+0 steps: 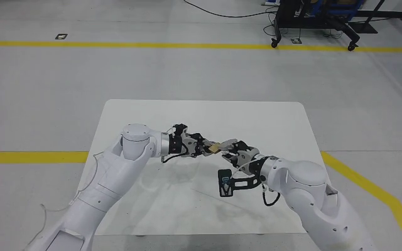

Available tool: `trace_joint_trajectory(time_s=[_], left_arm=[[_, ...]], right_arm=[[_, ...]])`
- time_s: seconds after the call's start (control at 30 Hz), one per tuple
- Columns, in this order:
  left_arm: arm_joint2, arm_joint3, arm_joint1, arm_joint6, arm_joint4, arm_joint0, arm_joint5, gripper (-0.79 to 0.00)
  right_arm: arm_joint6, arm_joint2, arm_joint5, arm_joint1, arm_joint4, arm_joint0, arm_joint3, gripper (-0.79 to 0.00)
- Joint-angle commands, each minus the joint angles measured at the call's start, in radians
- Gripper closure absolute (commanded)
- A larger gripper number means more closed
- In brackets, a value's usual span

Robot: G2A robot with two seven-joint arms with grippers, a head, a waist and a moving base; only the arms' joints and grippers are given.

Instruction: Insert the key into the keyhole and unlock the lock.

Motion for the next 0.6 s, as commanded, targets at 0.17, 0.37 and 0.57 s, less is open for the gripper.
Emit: trace_joint_trajectory(time_s=[0.17,0.37,0.57], left_arm=[[-0.032,0.000,0.005,-0.002,-0.027,0.002,-0.023,0.000],[-0.072,-0.011,0.012,0.004,-0.045,0.013,-0.054,0.000],[-0.134,-0.050,0.024,0.005,-0.088,0.054,-0.094,0.000]], right_arm=[[-0.104,0.088,0.029,0.012,0.077,-0.071,-0.089,-0.785],[-0.157,0.147,0.032,0.018,0.126,-0.115,-0.132,-0.785],[-0.157,0.147,0.032,0.018,0.126,-0.115,-0.132,-0.785]])
